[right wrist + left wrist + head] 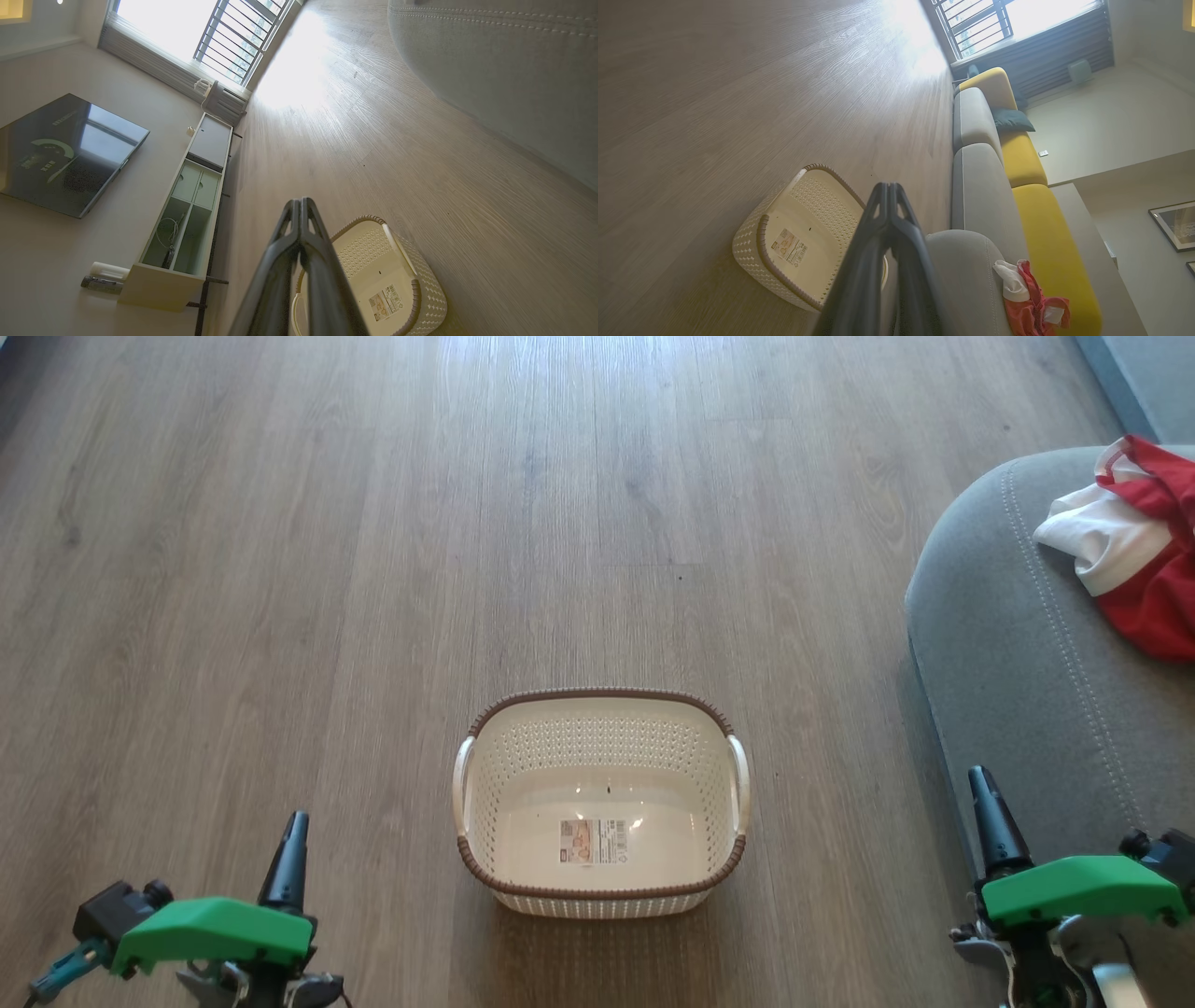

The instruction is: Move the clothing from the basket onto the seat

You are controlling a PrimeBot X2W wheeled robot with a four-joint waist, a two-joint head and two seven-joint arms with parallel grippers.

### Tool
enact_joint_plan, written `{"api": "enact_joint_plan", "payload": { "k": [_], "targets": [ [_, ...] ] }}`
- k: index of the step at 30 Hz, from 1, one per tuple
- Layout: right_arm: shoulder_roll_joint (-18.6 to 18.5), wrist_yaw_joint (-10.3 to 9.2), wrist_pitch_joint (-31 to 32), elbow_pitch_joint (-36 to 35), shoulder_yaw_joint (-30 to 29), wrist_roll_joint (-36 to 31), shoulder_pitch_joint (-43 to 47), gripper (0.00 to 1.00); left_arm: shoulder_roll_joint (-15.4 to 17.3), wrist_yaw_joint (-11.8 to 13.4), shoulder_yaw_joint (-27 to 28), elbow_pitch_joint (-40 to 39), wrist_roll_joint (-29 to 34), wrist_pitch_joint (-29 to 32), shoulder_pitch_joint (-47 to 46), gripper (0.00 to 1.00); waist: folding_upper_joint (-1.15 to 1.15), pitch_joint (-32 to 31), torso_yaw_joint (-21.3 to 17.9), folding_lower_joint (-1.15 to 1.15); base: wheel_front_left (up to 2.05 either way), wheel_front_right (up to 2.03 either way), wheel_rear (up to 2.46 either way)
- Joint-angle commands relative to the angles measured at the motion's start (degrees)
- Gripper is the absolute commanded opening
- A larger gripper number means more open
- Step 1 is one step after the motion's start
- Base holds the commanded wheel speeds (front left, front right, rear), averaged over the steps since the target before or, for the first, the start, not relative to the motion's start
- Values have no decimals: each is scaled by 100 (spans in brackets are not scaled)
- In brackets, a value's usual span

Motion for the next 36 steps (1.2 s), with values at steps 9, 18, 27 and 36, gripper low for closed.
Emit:
{"api": "enact_joint_plan", "payload": {
  "k": [9,18,27,36],
  "targets": [
    [-6,0,203,-271,5,816,-331,0,-12,-132,251,-260,-672,178,-341,0,0,-1,-22,0,0,0,0],
    [-6,-1,353,-306,-29,1465,-359,0,-31,-206,329,-307,-1201,326,-382,0,0,-2,-41,0,0,0,0],
    [-5,-1,486,-337,-59,2040,-385,0,-48,-271,399,-348,-1670,457,-418,0,0,-3,-59,0,0,0,0],
    [-4,-1,636,-372,-93,2688,-413,0,-67,-344,477,-395,-2199,605,-459,0,0,-4,-79,0,0,0,0]
  ]
}}
